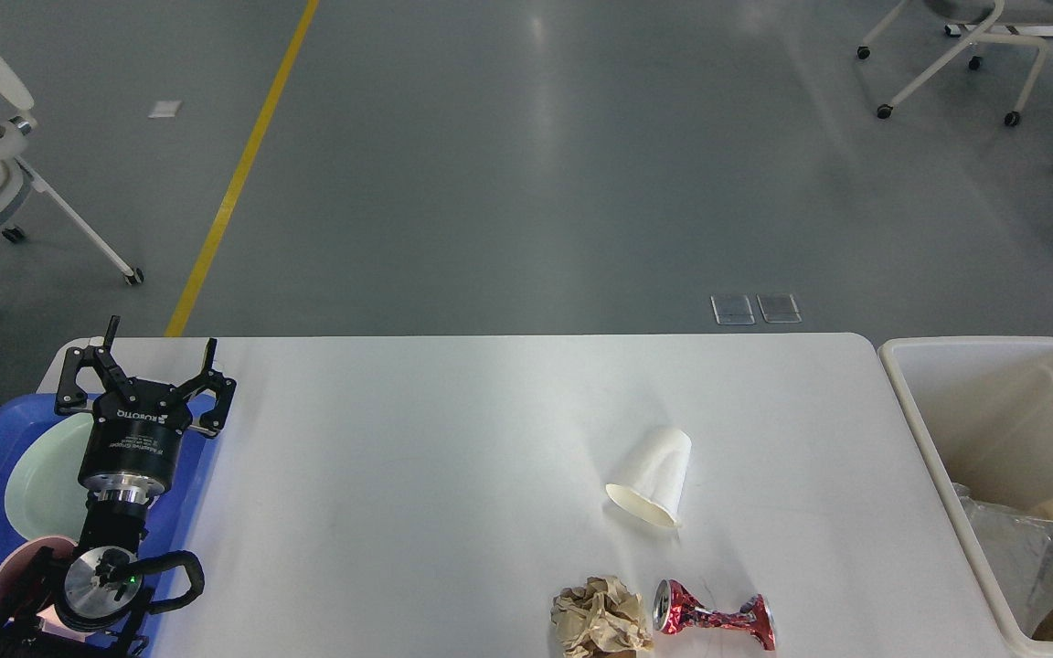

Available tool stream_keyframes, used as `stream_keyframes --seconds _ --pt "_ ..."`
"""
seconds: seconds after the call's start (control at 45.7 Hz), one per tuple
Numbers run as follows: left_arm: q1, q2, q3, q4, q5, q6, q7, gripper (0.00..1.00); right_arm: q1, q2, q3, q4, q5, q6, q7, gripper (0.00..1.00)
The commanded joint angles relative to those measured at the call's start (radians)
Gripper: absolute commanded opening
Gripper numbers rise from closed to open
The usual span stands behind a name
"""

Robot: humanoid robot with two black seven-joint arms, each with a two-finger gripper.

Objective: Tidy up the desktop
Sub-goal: 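Lower the cup into the bin and open the right gripper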

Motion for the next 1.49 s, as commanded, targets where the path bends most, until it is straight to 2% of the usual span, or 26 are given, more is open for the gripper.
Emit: stream_keyframes --seconds 0.0,0.328,0.657,0.723,0.745,0.766,0.854,1.336,1.467 --pt "0.000 0.000 0.000 0.000 0.000 0.000 0.000 0.96 -0.115 0.060 0.057 -0.091 0.000 -0.074 0.001 0.00" --pt "0.000 0.000 0.000 -0.001 0.000 0.000 0.000 0.96 -0.238 0.174 0.090 -0.222 0.001 -0.152 0.001 0.00" --pt "0.000 0.000 0.000 -0.001 0.000 0.001 0.000 0.96 -0.244 0.180 0.090 -0.222 0.001 -0.195 -0.002 0.01" --pt "0.000 0.000 0.001 -0.001 0.000 0.000 0.000 0.96 -0.244 0.180 0.087 -0.222 0.001 -0.243 0.000 0.47" --pt "0.000 0.000 0.000 -0.001 0.000 0.000 0.000 0.96 -0.244 0.178 0.087 -0.222 0.000 -0.258 0.000 0.59" --pt "0.000 0.000 0.000 0.000 0.000 0.000 0.000 0.96 -0.244 0.178 0.087 -0.222 -0.002 -0.271 0.000 0.69" --pt "0.000 0.000 0.000 0.000 0.000 0.000 0.000 0.96 -0.243 0.180 0.087 -0.220 -0.005 -0.306 0.000 1.00" --pt "0.000 0.000 0.000 -0.001 0.000 0.000 0.000 0.96 -0.226 0.175 0.090 -0.204 -0.006 -0.295 0.000 1.00" --pt "0.000 0.000 0.001 -0.001 0.000 0.000 0.000 0.96 -0.157 0.149 0.091 -0.150 -0.011 -0.281 0.001 1.00"
